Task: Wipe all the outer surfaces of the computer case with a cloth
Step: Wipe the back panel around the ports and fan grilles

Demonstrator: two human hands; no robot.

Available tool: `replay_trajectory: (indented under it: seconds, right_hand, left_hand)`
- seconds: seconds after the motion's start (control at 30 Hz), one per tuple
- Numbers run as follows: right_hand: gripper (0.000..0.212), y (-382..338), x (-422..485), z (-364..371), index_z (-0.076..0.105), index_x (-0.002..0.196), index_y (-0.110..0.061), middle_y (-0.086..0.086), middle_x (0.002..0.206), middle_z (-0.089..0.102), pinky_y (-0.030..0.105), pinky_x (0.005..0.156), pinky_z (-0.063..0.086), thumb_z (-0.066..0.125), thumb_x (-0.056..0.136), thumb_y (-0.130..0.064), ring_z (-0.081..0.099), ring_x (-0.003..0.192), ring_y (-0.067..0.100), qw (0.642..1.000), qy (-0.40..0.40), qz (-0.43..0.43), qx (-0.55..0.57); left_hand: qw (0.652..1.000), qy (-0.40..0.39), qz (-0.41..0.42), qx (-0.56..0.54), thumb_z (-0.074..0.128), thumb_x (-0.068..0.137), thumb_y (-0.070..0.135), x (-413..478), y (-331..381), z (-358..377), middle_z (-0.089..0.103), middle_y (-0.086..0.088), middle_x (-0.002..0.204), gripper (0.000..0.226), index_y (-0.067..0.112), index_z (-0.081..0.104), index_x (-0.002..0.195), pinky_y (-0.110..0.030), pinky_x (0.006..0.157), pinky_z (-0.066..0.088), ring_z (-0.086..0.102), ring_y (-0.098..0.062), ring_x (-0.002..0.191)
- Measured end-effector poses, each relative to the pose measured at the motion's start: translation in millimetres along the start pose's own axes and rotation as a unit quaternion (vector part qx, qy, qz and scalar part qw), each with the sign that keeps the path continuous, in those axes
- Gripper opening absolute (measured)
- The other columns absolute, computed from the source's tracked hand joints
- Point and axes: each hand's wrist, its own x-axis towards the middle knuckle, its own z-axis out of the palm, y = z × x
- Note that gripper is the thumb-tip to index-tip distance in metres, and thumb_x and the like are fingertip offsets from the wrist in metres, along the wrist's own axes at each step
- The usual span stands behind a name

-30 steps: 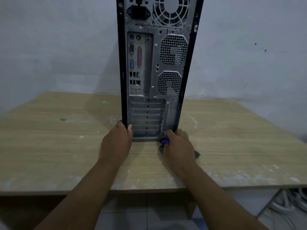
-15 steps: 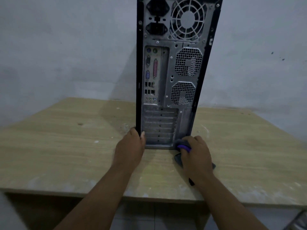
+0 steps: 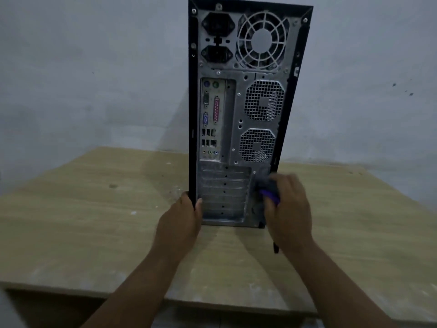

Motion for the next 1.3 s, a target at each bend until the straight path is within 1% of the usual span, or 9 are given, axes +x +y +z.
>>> replay_trajectory:
  seconds: [0.1,0.27,0.4,0.57,0.8,0.93,1.13,1.23,1.3]
  right_hand:
    - [0.032,-5,31,-7,0.064,0.11,-0.006,0.01,0.099,0.056,0.026,0.068,0.041,0.06,0.078,-0.005,0.052,0.089,0.024,0.999,0.04,-0.029,-0.002]
    - [0.047,15,-6,-2,0.066,0.107,-0.005,0.012,0.093,0.054,0.024,0.058,0.037,0.076,0.063,0.007,0.056,0.078,0.029,0.993,-0.055,-0.091,-0.054]
    - [0.039,15,3,-11,0.066,0.103,-0.006,0.011,0.092,0.055,0.026,0.055,0.035,0.075,0.067,0.003,0.056,0.076,0.029,0.988,-0.101,-0.103,-0.059]
    - [0.033,-3,51,-25,0.06,0.112,-0.008,0.01,0.101,0.055,0.029,0.063,0.042,0.063,0.08,-0.002,0.052,0.086,0.025,0.998,0.019,-0.056,0.002]
    - [0.052,22,6,-6,0.065,0.11,-0.007,0.011,0.093,0.056,0.029,0.051,0.043,0.076,0.061,0.005,0.056,0.079,0.03,0.984,-0.086,-0.144,-0.059]
    - [0.039,20,17,-14,0.062,0.112,-0.011,0.008,0.101,0.057,0.032,0.055,0.047,0.069,0.075,-0.003,0.057,0.081,0.028,0.985,-0.137,-0.104,-0.015]
    - [0.041,15,55,-26,0.056,0.122,-0.016,0.006,0.106,0.051,0.018,0.063,0.045,0.057,0.084,0.0,0.053,0.085,0.018,0.994,0.035,-0.054,0.092]
    - [0.046,38,37,-13,0.054,0.122,-0.017,0.009,0.101,0.049,0.035,0.056,0.051,0.055,0.079,-0.001,0.05,0.079,0.023,0.992,-0.006,-0.116,0.041]
    - [0.043,59,11,-6,0.051,0.121,-0.019,0.01,0.096,0.049,0.034,0.049,0.048,0.052,0.078,-0.01,0.047,0.074,0.023,0.985,-0.066,-0.161,-0.003]
  left_hand:
    - [1.0,0.01,0.007,-0.024,0.032,0.105,0.042,0,1,0,0.064,-0.006,0.096,0.038,0.012,0.051,0.12,-0.037,0.066,0.051,0.063,-0.027,0.08]
    - [0.999,0.016,0.009,-0.051,0.033,0.106,0.042,-2,1,-2,0.065,-0.01,0.115,0.05,0.015,0.037,0.147,-0.041,0.074,0.054,0.066,-0.032,0.095]
    - [0.999,0.018,0.009,-0.048,0.034,0.106,0.04,-3,3,-2,0.066,-0.011,0.114,0.046,0.014,0.041,0.143,-0.035,0.071,0.049,0.065,-0.031,0.094]
    - [0.998,0.016,0.004,-0.061,0.034,0.106,0.041,-4,3,-1,0.066,-0.012,0.122,0.055,0.017,0.024,0.154,-0.037,0.071,0.053,0.067,-0.032,0.094]
    - [0.994,0.042,0.039,-0.088,0.04,0.105,0.039,-8,3,-4,0.052,-0.014,0.144,0.069,0.027,-0.001,0.159,-0.034,0.07,0.049,0.066,-0.034,0.098]
    - [0.994,0.042,0.049,-0.088,0.036,0.106,0.039,-7,3,-1,0.05,-0.014,0.145,0.068,0.026,-0.003,0.16,-0.032,0.067,0.046,0.066,-0.031,0.089]
    - [0.992,0.032,0.064,-0.104,0.033,0.104,0.045,-4,0,0,0.056,-0.013,0.139,0.066,0.03,-0.001,0.159,-0.031,0.067,0.045,0.064,-0.024,0.083]
    - [0.989,0.045,0.074,-0.123,0.034,0.103,0.045,-4,1,-1,0.049,-0.009,0.148,0.067,0.031,0.0,0.159,-0.037,0.072,0.053,0.066,-0.026,0.092]
    - [0.987,0.059,0.076,-0.125,0.035,0.103,0.043,-3,5,-1,0.046,-0.008,0.15,0.066,0.029,0.004,0.159,-0.039,0.075,0.055,0.065,-0.029,0.098]
